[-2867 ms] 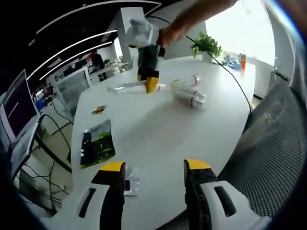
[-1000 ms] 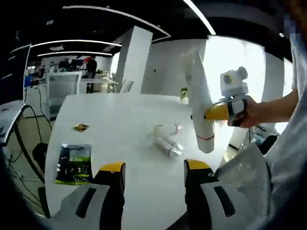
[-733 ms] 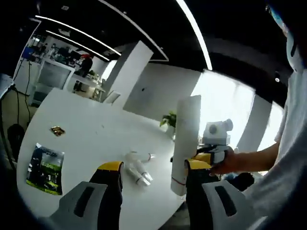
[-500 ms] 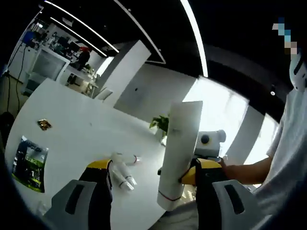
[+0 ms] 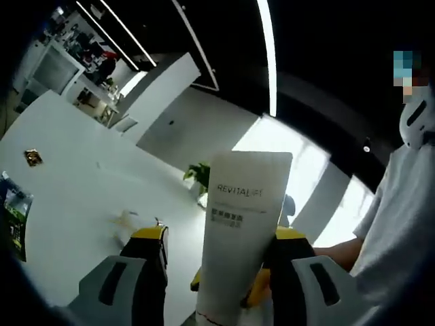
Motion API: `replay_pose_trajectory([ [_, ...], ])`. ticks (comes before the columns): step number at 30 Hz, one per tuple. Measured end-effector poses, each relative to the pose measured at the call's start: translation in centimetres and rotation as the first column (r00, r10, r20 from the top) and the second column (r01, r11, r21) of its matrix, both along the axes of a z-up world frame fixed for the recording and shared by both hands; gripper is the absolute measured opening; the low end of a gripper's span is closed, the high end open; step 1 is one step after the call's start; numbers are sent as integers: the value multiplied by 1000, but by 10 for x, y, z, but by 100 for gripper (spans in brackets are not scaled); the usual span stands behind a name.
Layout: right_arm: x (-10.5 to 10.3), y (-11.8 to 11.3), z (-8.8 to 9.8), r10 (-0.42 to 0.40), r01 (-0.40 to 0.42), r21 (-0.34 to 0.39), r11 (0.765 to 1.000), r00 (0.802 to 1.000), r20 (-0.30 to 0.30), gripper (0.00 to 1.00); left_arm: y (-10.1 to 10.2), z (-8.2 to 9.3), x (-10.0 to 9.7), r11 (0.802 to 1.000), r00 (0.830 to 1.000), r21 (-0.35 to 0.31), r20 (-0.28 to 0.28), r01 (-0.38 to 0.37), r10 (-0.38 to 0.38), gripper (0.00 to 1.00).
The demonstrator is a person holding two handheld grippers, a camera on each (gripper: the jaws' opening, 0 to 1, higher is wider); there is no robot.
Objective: Arrange the skincare products in the storage area until every visible bottle or jar stands upright without overlapping.
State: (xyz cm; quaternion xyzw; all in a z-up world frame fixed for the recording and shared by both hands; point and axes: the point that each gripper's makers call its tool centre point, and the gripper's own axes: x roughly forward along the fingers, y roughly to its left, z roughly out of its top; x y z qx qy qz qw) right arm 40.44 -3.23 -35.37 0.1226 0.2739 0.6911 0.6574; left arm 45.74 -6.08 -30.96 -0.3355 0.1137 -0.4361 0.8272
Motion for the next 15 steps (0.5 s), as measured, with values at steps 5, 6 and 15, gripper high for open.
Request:
replay_pose_trajectory([
  [5, -5, 4, -6, 14, -15, -13, 1000, 999, -42, 21, -10, 3, -8, 998, 997, 30, 66, 47, -49, 39],
  [6, -5, 5, -5, 14, -15, -8, 1000, 999, -44, 21, -9, 4, -6, 1000, 999, 15, 47, 21, -22, 38],
  [15, -10, 5, -6, 40, -43, -29, 999, 995, -91, 21, -10, -2, -6, 998, 996, 68, 85, 1, -7, 36],
])
